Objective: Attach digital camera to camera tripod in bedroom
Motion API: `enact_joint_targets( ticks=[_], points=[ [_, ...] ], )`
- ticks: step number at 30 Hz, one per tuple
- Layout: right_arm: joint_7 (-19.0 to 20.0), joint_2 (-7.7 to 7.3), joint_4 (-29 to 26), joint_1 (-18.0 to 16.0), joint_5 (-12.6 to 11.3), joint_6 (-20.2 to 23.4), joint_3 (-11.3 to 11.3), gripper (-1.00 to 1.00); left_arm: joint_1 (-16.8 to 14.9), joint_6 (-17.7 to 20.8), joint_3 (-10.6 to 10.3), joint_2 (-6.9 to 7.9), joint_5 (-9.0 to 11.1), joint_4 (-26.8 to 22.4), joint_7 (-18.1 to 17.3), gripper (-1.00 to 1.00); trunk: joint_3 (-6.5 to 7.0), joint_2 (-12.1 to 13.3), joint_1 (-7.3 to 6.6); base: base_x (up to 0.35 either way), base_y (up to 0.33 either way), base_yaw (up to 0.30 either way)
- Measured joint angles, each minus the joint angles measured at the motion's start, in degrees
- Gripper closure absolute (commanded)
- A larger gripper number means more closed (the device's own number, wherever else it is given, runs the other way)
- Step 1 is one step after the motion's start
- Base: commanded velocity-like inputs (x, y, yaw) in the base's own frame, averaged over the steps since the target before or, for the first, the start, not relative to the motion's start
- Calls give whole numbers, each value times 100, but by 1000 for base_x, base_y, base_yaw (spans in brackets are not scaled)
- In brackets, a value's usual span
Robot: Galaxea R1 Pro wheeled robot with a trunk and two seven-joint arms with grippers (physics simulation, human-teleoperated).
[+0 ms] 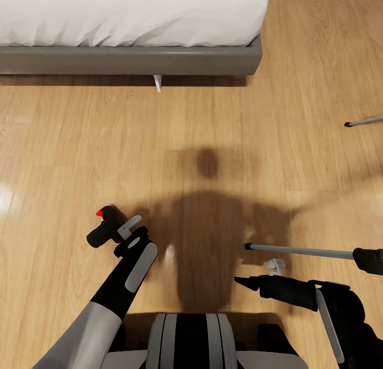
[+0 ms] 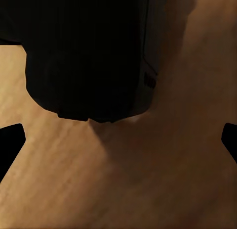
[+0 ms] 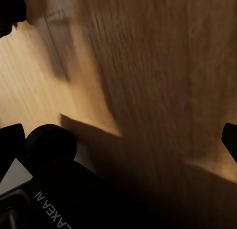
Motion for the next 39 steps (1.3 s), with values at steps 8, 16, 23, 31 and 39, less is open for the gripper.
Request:
enact_joint_targets(
  ticks=[8, 16, 23, 31, 39],
  points=[
    [3, 0, 0, 0, 0, 0, 0, -100, 0, 0, 5, 0, -5, 0, 8, -100, 0, 0, 0, 0, 0, 0],
    [3, 0, 0, 0, 0, 0, -4, -100, 0, 0, 8, 3, -8, 2, 11, -100, 0, 0, 0, 0, 0, 0],
    [3, 0, 0, 0, 0, 0, -8, -100, 0, 7, 9, 13, -9, 8, 11, -100, 0, 0, 0, 0, 0, 0],
    [3, 0, 0, 0, 0, 0, -9, -100, 0, 14, 9, 62, -8, 9, 8, -100, 0, 0, 0, 0, 0, 0],
    [3, 0, 0, 0, 0, 0, -9, -100, 0, 16, 9, 77, -1, 7, 3, -100, 0, 0, 0, 0, 0, 0]
  ],
)
